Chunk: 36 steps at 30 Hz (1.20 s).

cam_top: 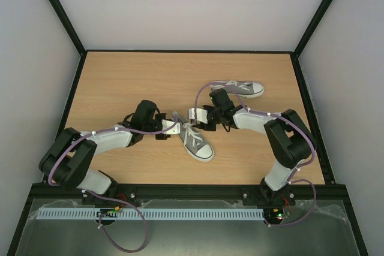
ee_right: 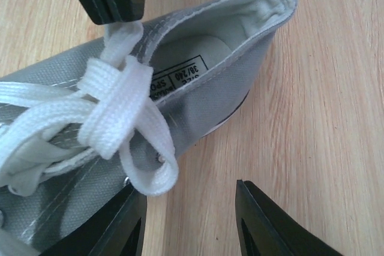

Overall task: Tie the shoes
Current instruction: Tie the shoelace on the shoe.

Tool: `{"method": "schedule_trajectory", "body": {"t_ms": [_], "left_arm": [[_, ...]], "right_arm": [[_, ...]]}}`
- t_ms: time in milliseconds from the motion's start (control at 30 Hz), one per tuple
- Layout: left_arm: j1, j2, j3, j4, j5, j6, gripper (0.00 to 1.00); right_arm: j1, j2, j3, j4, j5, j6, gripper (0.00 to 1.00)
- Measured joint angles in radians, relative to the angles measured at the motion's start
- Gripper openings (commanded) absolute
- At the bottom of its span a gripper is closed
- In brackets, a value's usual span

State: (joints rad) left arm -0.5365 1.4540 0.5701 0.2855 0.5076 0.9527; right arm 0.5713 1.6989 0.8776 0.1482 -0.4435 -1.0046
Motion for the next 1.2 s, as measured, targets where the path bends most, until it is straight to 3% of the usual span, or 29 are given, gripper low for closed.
{"method": "schedule_trajectory", "body": {"t_ms": [267,533,1200], "left_arm": [[0.000,0.000,0.000,0.000,0.000,0.000,0.05],[0.000,0.000,0.000,0.000,-0.001,-0.002,0.03],[0.024,-0.011,0.001,-0.024,-0.028,-0.014,0.02]], "right_arm": [[0.029,0.011,0.011,0.007,0.023,-0.029,0.39],[0.051,0.006,0.004,0.043,0.056,-0.037,0.02],[0.088,-0.193,-0.186,0.060,0.246,0.051,0.01]]}}
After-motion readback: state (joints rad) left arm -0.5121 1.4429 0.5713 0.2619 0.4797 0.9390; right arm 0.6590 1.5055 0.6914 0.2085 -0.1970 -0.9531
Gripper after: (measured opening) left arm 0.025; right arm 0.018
